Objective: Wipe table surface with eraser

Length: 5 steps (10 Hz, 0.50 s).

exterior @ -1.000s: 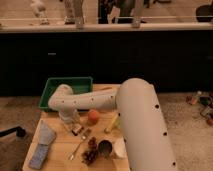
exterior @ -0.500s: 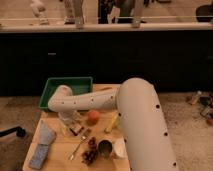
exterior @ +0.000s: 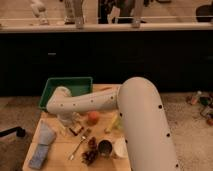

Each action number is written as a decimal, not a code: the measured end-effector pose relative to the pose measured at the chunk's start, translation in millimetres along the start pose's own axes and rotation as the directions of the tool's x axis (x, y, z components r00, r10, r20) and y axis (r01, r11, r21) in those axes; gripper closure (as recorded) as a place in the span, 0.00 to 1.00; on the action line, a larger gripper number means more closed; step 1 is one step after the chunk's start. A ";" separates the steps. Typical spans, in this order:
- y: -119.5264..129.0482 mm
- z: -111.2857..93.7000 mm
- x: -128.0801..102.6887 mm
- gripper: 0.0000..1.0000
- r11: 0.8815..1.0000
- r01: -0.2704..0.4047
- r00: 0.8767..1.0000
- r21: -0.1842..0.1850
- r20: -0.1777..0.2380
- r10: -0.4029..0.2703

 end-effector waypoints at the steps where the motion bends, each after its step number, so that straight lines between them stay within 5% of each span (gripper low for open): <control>1: -1.2 -4.1 -1.1 0.20 1.000 0.001 1.000 -0.014 -0.010 -0.001; 5: -11.0 -31.1 -8.7 0.20 0.996 0.006 0.997 -0.093 -0.072 -0.012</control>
